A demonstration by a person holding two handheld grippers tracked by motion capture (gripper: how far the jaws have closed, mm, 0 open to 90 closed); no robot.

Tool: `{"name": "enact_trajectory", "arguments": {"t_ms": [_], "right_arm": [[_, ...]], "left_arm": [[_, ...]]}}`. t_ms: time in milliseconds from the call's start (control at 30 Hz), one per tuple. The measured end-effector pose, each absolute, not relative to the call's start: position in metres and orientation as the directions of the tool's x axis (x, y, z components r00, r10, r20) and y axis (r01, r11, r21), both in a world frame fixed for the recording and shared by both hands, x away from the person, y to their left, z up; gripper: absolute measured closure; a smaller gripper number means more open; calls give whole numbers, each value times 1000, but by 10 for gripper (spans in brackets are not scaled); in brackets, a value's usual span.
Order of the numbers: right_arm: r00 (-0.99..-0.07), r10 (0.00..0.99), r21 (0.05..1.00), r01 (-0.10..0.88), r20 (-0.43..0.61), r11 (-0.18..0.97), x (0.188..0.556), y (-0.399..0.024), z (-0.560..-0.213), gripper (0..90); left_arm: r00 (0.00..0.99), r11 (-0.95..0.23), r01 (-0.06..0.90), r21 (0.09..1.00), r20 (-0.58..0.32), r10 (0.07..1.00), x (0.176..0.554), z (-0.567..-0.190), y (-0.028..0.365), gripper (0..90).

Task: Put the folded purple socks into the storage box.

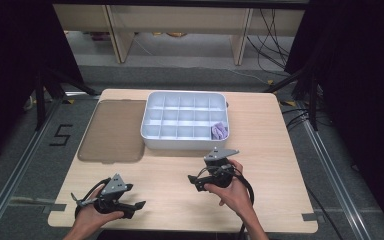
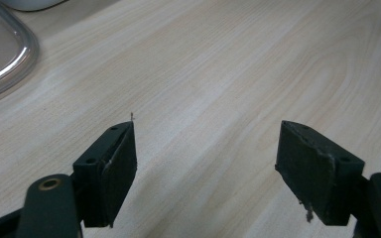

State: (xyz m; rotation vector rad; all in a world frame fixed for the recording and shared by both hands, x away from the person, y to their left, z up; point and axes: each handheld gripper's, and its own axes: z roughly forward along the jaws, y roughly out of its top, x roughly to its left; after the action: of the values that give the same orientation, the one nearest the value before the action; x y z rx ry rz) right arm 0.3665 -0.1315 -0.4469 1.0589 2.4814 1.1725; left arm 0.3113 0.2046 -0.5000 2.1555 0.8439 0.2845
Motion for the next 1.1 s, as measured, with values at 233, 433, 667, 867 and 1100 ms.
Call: {"name": "enact_trajectory", "arguments": {"t_ms": [233,433,667,867,1100], "right_arm": [[-724,676,734,533,139,421,362,-133,-449,184],[-728,667,736,535,155,414,358,-134,-453,176],[-732,661,747,529,164,401,352,-138,-458,165],[-738,649,758,527,184,384,347,-139,-462,162],[-732,659,766,520,173,378,341,-142,-467,163]], "left_arm": [[755,-470,475,744,-70,652,311,-500,205,233],[753,-470,475,744,-67,655,311,-500,204,233],[753,-461,476,749,-77,653,310,-500,203,233],[757,-465,472,749,-74,649,310,-500,203,233],[765,-480,470,741,-71,639,309,-500,202,232]]}}
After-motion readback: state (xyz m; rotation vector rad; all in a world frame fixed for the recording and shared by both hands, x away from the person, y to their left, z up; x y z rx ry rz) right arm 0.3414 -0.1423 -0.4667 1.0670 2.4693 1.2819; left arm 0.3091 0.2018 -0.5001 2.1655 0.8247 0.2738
